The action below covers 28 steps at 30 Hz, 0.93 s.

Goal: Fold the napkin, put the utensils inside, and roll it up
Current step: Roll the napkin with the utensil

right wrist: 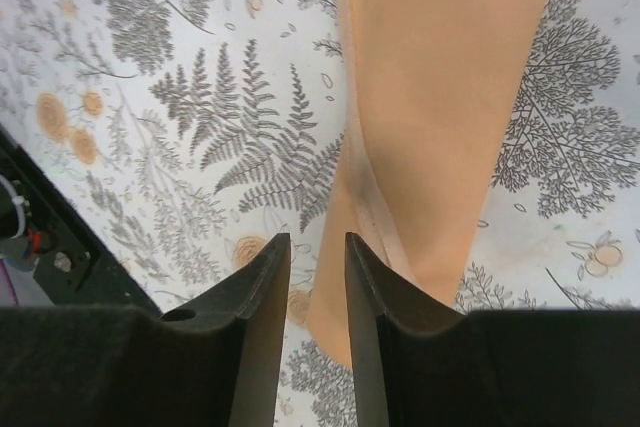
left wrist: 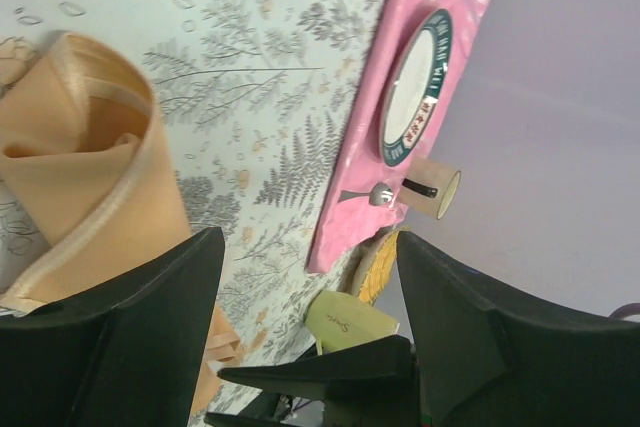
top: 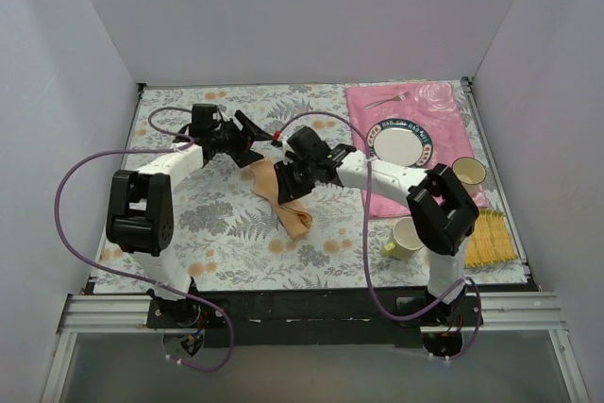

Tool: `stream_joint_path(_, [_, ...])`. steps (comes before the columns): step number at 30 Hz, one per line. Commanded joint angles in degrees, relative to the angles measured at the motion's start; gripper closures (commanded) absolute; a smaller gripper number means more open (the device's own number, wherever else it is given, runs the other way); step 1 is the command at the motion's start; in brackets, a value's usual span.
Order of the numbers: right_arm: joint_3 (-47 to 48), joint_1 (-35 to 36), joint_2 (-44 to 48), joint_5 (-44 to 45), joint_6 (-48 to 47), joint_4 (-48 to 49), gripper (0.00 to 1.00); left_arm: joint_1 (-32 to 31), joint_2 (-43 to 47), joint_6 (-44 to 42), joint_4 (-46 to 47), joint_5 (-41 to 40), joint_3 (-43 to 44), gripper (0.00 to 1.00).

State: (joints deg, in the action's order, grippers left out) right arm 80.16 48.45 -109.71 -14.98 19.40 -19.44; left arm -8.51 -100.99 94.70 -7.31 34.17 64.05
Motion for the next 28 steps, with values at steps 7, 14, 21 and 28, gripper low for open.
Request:
stream_joint_path(7, [-2.89,-0.11,20.3,10.83,0.02,-7.01,0.55,-2.47,17.22,-5.92,-6.13,1.77,-0.32,0.28])
stream_joint_path(14, [-14.48,-0.11,48.86,28.76,5.55,-9.03,0.23,-15.46,31.28,-9.27,-7.72,-6.56,3.6,0.04])
stream_joint_path(21, [-20.31,-0.19,70.58,31.59,8.99,-9.73,0.01,-34.18,30.77,-10.05,-7.37,-19.75,8.19,0.02])
stream_joint_path(28, [-19.95,-0.11,74.9,33.27,7.59,-12.64,0.01,-35.17,31.64,-10.85,-7.36,-22.66,7.93,0.02])
